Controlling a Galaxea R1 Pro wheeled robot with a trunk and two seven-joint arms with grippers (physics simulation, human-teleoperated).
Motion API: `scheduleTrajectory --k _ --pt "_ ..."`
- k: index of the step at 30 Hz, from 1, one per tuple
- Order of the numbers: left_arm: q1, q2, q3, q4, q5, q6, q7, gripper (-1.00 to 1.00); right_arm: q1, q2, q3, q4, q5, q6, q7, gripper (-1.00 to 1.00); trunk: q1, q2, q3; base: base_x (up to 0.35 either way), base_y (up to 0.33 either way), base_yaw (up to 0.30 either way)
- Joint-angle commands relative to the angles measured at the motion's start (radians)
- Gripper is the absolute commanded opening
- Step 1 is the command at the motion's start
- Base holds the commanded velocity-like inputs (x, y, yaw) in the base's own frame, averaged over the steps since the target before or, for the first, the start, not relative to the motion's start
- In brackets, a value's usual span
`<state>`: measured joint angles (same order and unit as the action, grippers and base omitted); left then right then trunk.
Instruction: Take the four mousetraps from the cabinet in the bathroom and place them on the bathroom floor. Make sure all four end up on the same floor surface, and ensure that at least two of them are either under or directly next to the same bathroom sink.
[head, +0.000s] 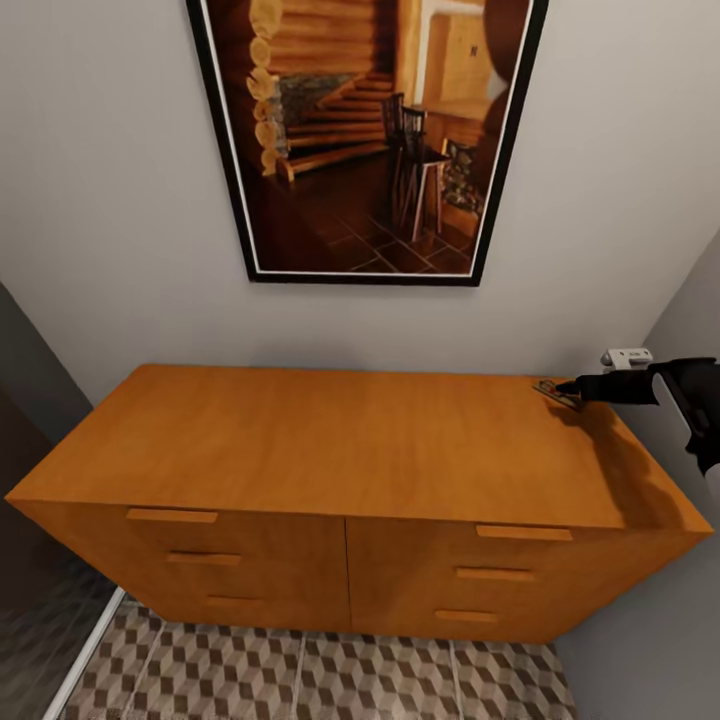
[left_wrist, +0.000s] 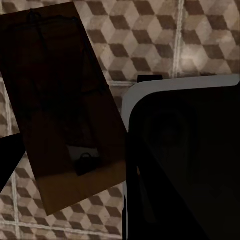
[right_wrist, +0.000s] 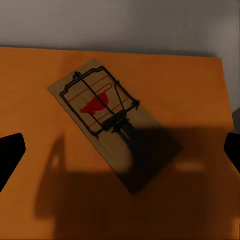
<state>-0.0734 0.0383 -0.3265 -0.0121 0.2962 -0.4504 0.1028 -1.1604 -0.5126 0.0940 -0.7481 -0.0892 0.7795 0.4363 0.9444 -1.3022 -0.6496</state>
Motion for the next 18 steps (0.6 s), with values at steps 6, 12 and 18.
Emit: scheduleTrajectory --k 6,12,18 --pt "0.0 0.0 -0.009 0.0 0.004 -0.002 0.005 -1.0 -0.001 -0.001 0.004 0.022 -0.01 -0.039 -0.003 1.0 0.0 -0.001 -0.01 0.0 0.0 0.0" --pt "0.0 0.0 -0.009 0.0 0.004 -0.002 0.005 -1.0 -0.001 0.0 0.004 0.032 -0.011 -0.049 -0.003 1.0 0.0 -0.001 -0.012 0.0 0.0 0.0" --pt "0.0 0.0 -0.009 0.0 0.004 -0.002 0.005 -1.0 -0.001 0.001 0.005 0.033 -0.011 -0.049 -0.004 1.0 0.0 -0.001 -0.013 0.0 0.0 0.0"
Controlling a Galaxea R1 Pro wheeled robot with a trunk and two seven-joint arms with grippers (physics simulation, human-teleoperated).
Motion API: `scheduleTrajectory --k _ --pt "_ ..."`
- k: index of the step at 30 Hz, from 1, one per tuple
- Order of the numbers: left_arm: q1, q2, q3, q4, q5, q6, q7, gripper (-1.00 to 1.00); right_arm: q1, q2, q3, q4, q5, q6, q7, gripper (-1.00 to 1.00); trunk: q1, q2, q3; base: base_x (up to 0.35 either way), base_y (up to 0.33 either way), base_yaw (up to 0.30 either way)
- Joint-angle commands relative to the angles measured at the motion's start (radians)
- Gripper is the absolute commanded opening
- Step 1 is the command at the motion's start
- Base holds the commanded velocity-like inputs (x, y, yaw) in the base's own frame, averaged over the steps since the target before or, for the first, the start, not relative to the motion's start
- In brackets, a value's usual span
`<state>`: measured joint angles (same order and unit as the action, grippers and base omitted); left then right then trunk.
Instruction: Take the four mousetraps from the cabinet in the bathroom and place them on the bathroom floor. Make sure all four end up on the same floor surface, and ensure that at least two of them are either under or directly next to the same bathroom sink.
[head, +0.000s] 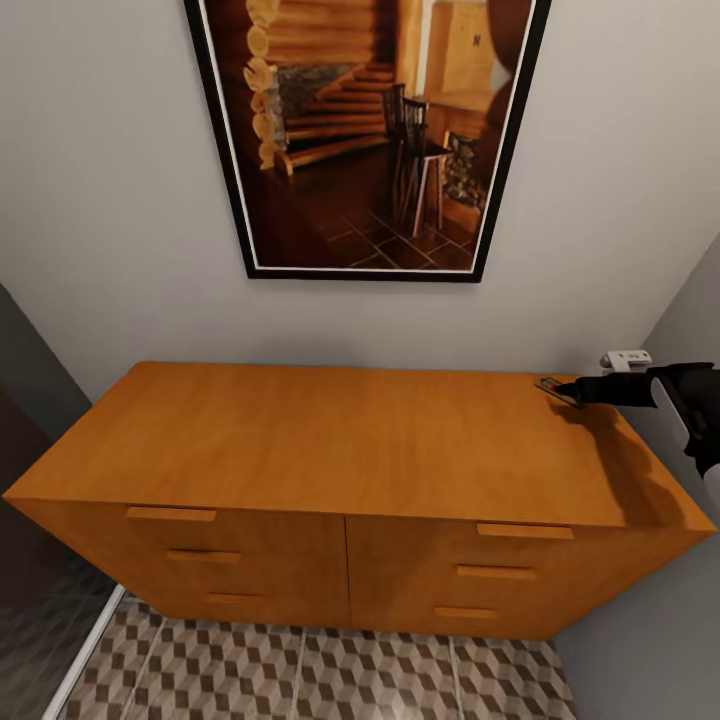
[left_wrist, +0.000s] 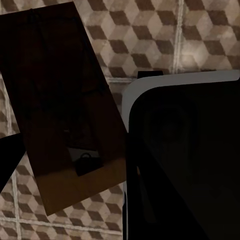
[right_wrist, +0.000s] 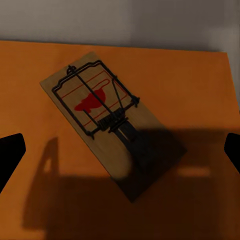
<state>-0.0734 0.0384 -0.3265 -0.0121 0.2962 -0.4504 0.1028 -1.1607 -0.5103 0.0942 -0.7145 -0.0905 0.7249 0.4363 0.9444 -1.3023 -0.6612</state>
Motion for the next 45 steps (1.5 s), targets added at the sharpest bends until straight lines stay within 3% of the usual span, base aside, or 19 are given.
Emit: scheduleTrajectory --k 1,45 --pt "0.0 0.0 -0.009 0.0 0.004 -0.002 0.005 -1.0 -0.001 -0.001 0.005 -0.001 -0.009 0.005 -0.004 1.0 0.0 0.0 -0.001 0.0 0.0 0.0" --pt "0.0 -0.001 -0.009 0.0 0.004 -0.002 0.005 -1.0 -0.002 0.009 0.006 0.009 -0.006 0.016 -0.041 1.0 0.0 0.0 -0.001 0.0 0.0 0.0"
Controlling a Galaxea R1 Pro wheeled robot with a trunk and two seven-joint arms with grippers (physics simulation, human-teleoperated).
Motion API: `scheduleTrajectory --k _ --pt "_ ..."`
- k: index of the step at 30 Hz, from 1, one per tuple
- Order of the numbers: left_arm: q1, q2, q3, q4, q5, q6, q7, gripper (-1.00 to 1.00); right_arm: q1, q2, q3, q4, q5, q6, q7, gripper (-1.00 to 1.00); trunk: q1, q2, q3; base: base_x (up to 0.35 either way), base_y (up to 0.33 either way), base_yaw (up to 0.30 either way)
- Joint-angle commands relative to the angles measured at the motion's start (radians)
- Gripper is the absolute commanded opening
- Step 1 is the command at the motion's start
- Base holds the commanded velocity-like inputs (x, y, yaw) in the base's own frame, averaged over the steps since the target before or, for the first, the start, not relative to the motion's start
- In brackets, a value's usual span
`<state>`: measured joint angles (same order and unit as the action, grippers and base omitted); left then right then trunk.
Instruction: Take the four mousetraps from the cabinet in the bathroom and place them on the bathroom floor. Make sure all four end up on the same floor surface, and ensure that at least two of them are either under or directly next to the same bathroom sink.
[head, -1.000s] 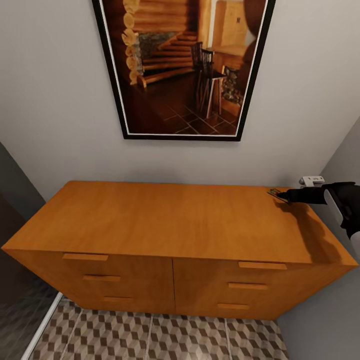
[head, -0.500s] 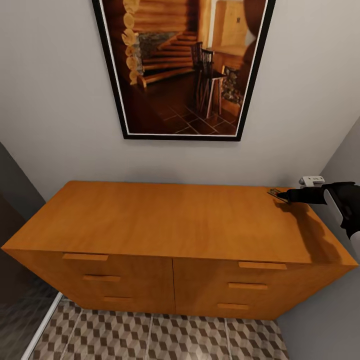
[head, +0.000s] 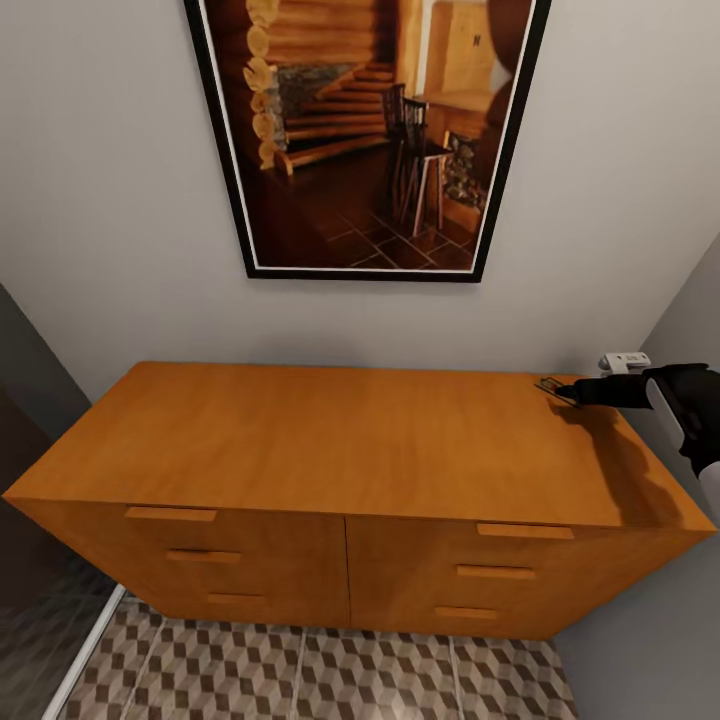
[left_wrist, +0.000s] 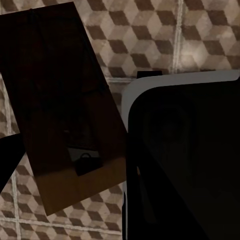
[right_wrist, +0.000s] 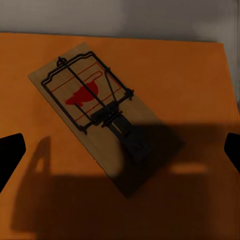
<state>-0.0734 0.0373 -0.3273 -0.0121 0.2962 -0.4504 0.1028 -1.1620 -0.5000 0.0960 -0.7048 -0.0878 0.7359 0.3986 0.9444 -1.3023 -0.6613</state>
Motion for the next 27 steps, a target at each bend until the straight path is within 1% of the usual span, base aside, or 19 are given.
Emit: scheduleTrajectory --k 1,8,20,27 --pt "0.0 0.0 -0.009 0.0 0.004 -0.002 0.005 -1.0 -0.001 -0.001 0.004 -0.001 -0.009 0.006 -0.008 1.0 0.0 0.0 -0.001 0.0 0.0 0.0" --pt "0.0 0.0 -0.009 0.0 0.004 -0.002 0.005 -1.0 -0.001 0.0 0.004 -0.001 -0.009 0.01 -0.019 1.0 0.0 0.0 -0.001 0.0 0.0 0.0" --pt "0.0 0.0 -0.009 0.0 0.004 -0.002 0.005 -1.0 -0.001 0.0 0.004 -0.001 -0.007 0.047 -0.026 1.0 0.0 0.0 -0.001 0.0 0.0 0.0" --pt "0.0 0.0 -0.009 0.0 0.004 -0.002 0.005 -1.0 -0.001 0.005 0.004 -0.001 -0.008 0.05 -0.069 1.0 0.0 0.0 -0.001 0.0 0.0 0.0"
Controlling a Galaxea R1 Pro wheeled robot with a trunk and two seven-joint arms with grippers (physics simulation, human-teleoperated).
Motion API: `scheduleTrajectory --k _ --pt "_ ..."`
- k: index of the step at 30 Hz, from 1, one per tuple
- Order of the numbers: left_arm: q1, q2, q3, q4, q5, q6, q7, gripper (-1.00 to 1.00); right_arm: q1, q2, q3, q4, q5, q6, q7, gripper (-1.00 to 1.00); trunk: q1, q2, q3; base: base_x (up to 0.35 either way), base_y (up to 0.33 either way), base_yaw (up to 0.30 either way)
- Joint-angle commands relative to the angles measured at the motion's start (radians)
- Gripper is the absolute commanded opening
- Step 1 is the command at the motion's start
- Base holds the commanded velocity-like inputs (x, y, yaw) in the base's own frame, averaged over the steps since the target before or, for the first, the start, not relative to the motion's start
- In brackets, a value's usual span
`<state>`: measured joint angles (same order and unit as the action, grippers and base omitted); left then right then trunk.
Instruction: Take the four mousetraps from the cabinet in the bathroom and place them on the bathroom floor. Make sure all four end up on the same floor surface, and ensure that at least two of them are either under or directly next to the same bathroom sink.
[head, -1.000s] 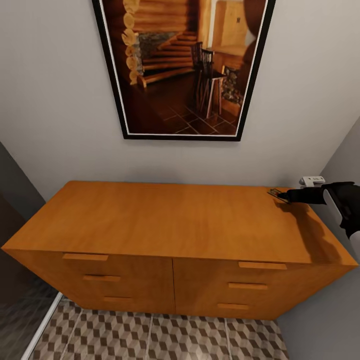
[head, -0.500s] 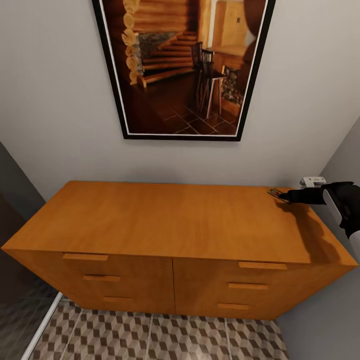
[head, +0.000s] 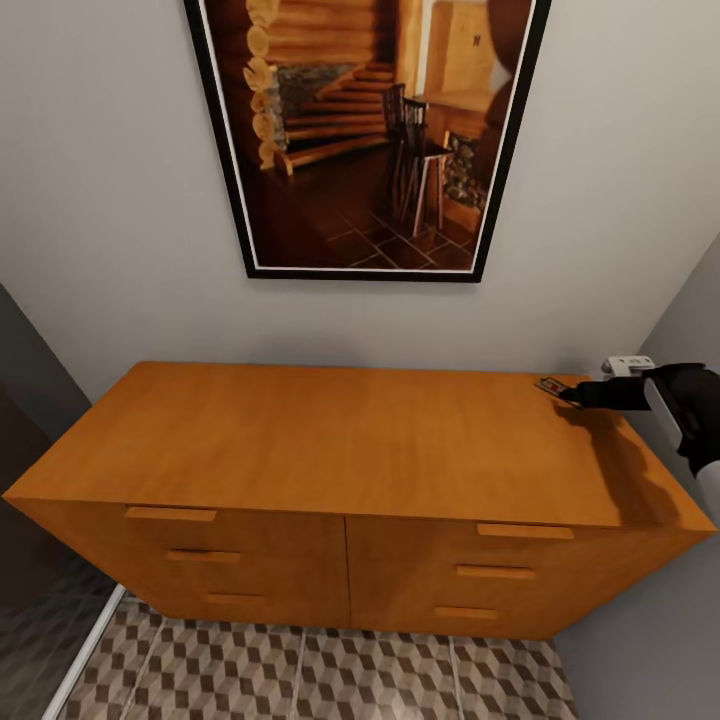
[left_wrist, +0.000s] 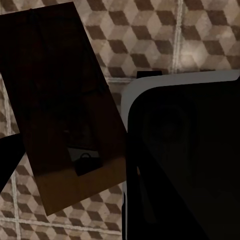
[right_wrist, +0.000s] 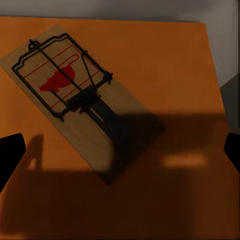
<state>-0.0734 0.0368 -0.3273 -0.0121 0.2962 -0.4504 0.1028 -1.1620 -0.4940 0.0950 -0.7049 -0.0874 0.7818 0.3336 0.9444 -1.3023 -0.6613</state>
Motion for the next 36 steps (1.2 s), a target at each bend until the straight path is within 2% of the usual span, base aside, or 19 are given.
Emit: scheduleTrajectory --k 1,36 --pt "0.0 0.0 -0.009 0.0 0.004 -0.002 0.005 -1.0 -0.001 0.0 0.004 -0.001 -0.009 0.005 -0.008 1.0 0.0 0.0 -0.001 0.0 0.0 0.0" --pt "0.0 0.0 -0.009 0.0 0.004 -0.002 0.005 -1.0 -0.001 0.008 0.005 -0.002 -0.012 0.004 -0.024 1.0 0.0 0.0 -0.001 0.018 0.019 0.0"
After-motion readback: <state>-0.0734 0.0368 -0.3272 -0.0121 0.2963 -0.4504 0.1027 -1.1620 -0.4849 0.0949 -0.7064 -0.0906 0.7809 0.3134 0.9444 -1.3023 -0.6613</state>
